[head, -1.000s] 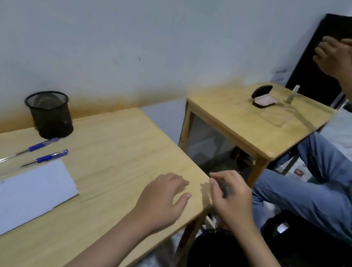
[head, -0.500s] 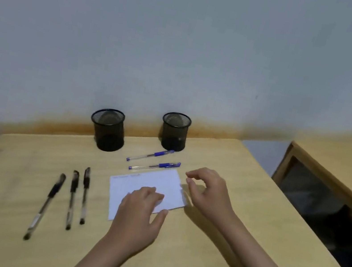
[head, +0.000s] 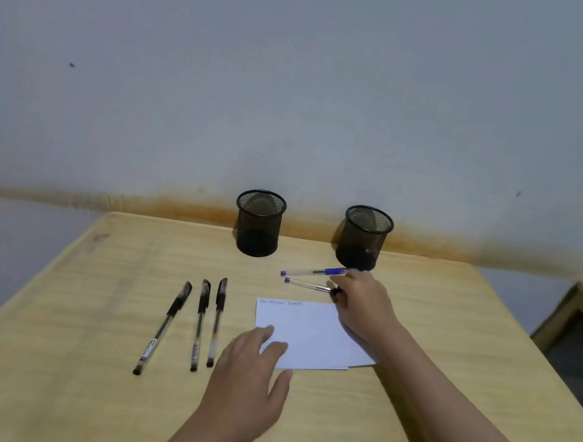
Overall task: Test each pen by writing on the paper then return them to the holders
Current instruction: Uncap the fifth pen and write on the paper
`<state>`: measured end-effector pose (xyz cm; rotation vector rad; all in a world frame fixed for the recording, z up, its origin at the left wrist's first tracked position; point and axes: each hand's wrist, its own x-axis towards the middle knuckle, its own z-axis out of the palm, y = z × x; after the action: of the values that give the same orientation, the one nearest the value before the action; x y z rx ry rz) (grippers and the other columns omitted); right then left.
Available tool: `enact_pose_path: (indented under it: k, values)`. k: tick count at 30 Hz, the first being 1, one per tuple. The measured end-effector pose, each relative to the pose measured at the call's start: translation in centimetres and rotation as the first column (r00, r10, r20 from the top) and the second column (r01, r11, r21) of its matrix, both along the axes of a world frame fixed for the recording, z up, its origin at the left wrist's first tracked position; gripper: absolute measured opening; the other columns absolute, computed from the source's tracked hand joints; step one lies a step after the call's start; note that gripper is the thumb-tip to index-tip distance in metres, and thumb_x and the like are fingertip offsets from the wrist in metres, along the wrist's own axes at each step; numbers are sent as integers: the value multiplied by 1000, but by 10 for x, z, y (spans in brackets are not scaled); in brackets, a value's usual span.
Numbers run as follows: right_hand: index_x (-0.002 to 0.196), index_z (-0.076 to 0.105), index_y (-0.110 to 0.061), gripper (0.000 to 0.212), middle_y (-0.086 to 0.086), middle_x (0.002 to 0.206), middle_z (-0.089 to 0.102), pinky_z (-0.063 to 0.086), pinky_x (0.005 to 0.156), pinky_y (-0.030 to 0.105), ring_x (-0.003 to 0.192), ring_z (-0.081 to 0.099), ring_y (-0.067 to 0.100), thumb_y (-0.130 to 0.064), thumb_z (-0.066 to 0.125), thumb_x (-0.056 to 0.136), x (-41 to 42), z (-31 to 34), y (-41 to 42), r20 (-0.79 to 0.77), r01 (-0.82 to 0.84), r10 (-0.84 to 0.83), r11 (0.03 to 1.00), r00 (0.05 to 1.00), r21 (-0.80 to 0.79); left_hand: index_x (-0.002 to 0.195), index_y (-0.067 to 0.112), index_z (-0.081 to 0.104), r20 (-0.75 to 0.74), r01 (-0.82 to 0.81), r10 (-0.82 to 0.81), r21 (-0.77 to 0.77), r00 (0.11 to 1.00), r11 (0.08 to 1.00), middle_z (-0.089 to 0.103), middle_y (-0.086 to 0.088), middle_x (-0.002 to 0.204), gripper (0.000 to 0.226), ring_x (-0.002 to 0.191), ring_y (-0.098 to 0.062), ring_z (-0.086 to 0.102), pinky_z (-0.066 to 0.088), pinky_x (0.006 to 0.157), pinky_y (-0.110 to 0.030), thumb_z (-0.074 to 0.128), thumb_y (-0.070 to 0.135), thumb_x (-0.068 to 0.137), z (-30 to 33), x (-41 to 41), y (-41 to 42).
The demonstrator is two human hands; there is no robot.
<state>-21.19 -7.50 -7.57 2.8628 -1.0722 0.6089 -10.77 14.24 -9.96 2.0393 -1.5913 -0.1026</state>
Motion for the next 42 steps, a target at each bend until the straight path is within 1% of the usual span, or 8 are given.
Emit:
enact_pose_path:
  k: [5,9,14,19,28,34,38,42]
  values:
    - [112,66,-9,32,7,89,53,41,63,32,79,50,26,-8,61,81,-4,0,10,321,-48,66,997,945,-66,131,25,47,5,-17,17,-20,1000,1000,35,4,145,44,136,-13,28,27,107,-30,40,42,91,0,0,0]
    - [84,64,-20,15,-2,81,63,46,71,14,78,60,9,-6,70,82,0,19,51,740,-245,-168,876,651,415,137,23,39,-28,-18,16,-100,999,995,41,6,139,55,130,-12,35,31,104,-28,40,45,87,1,-1,-1]
    - [85,64,-9,9,-4,64,68,52,60,21,61,64,6,-17,66,87,-2,30,96,673,-413,-357,578,647,704,138,24,36,-219,-122,56,-304,974,945,45,17,121,59,113,-2,46,42,91,-21,60,36,86,15,-9,0]
    - [81,65,-13,14,-4,56,64,46,54,17,53,56,5,-24,63,90,-6,24,112,649,-430,-327,538,687,725,109,12,63,-244,-120,9,-443,970,889,60,12,94,25,92,12,53,38,76,-1,66,11,84,16,-13,-4]
    - [64,50,-7,32,3,46,44,40,43,23,38,42,15,-18,58,93,7,37,103,647,-470,-482,445,591,762,91,14,72,-376,-181,-1,-449,926,875,67,6,77,13,78,-6,60,48,63,-16,59,15,88,39,-25,-17]
    - [74,45,-14,24,-1,56,33,27,39,21,38,29,7,-12,46,97,-22,52,26,487,-613,-872,416,-57,672,87,20,72,-441,-228,4,-456,898,860,66,9,75,13,75,-8,62,51,61,-20,59,16,88,47,-25,11]
    - [73,52,-13,24,0,56,44,35,45,26,45,38,10,-21,54,95,-18,48,36,607,-471,-760,458,232,754,97,26,71,-646,-478,192,-300,738,825,70,10,91,17,87,-8,65,54,73,-27,60,22,84,45,19,-13]
    - [80,58,-7,20,4,59,53,42,47,27,48,44,13,-21,56,94,-1,30,53,616,-479,-712,434,337,763,105,14,71,-540,-463,293,-210,789,861,72,-2,99,24,90,-15,62,42,73,-23,61,10,84,53,50,-51]
